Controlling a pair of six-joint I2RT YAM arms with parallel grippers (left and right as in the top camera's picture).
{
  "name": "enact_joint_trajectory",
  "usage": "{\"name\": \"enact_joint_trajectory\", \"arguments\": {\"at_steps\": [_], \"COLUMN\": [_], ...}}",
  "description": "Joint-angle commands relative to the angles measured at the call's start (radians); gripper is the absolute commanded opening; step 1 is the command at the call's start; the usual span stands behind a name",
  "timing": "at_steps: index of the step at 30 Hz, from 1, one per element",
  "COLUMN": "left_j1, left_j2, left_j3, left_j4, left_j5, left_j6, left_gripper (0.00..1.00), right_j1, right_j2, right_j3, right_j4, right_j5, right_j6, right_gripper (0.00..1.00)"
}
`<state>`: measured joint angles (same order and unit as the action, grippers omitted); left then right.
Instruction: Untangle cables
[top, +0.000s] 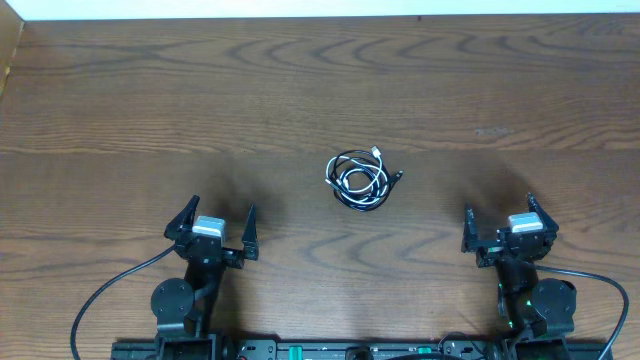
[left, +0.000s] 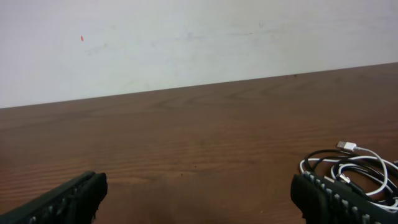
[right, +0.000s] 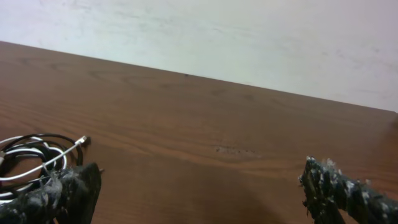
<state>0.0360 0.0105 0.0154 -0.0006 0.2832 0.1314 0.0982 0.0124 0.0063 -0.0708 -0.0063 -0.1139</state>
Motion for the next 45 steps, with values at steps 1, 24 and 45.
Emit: {"name": "enact_joint_trajectory", "arguments": {"at_steps": [1, 24, 45], "left_j1": [0.004, 0.004, 0.004], "left_j2": [0.001, 0.001, 0.412], "left_j3": [-0.011, -0.010, 0.253], "left_j4": [-0.044, 0.013, -0.024], "left_j5": [0.016, 0.016, -0.026], "left_j6": [0.006, -0.022, -0.156], "left_gripper": [1.00, 1.00, 1.00], "right_j1": [-0.008, -0.008, -0.008], "right_j2": [-0.003, -0.003, -0.003], "right_j3": [-0.001, -0.001, -0.001], "right_j4": [-0.005, -0.005, -0.005], "right_j5": [0.000, 0.000, 0.000], "right_j6": [-0.007, -0.007, -0.007], "right_gripper": [0.99, 0.99, 0.99]}}
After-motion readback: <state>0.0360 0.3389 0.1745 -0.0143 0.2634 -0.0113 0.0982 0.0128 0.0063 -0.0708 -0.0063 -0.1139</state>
